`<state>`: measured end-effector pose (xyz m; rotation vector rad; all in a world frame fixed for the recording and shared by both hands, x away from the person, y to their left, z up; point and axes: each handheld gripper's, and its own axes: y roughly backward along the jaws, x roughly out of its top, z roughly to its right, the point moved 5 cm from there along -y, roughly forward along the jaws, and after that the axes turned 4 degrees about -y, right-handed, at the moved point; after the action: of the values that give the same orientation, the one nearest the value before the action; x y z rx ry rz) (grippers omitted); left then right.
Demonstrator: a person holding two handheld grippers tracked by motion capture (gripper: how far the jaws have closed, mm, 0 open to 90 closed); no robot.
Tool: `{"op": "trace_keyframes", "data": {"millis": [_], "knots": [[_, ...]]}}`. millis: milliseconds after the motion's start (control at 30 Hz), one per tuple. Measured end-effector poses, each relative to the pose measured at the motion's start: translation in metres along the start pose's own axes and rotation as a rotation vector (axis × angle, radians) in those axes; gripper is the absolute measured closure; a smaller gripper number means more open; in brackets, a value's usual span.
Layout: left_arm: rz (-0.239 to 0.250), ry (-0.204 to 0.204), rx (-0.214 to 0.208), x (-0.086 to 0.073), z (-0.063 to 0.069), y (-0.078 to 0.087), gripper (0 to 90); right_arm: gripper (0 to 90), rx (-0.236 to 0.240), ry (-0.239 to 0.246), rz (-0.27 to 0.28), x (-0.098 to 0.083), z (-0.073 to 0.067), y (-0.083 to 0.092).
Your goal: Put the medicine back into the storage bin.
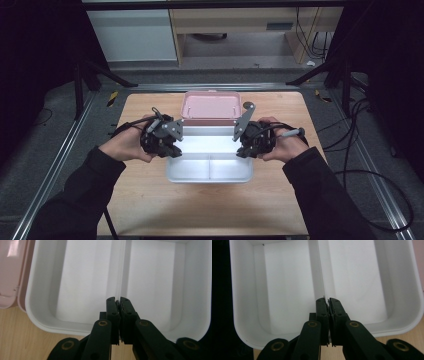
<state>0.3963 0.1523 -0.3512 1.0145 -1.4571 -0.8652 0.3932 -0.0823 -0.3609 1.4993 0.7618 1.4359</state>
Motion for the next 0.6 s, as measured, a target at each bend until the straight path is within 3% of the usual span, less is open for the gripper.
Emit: {"op": "trace_keyframes", "data": {"millis": [233, 267, 300, 333, 600], "knots": [[0.018, 0.008, 0.001, -0.002, -0.027, -0.001, 86.7, 87.4, -0.020, 0.007, 0.013, 0.005, 0.024, 0.000], [0.027, 0.004, 0.008, -0.003, -0.036, -0.003, 86.6, 87.7, -0.025, 0.010, 0.015, 0.007, 0.031, 0.000], [0.027, 0.004, 0.008, -0.003, -0.036, -0.003, 86.6, 87.7, -0.025, 0.010, 0.015, 0.007, 0.031, 0.000], [0.036, 0.007, 0.010, -0.005, -0.044, -0.005, 86.6, 87.7, -0.035, 0.015, 0.018, 0.008, 0.038, -0.001], [0.021, 0.023, 0.026, -0.010, -0.071, -0.023, 85.8, 87.6, -0.053, 0.007, 0.004, 0.008, 0.066, -0.017]]}}
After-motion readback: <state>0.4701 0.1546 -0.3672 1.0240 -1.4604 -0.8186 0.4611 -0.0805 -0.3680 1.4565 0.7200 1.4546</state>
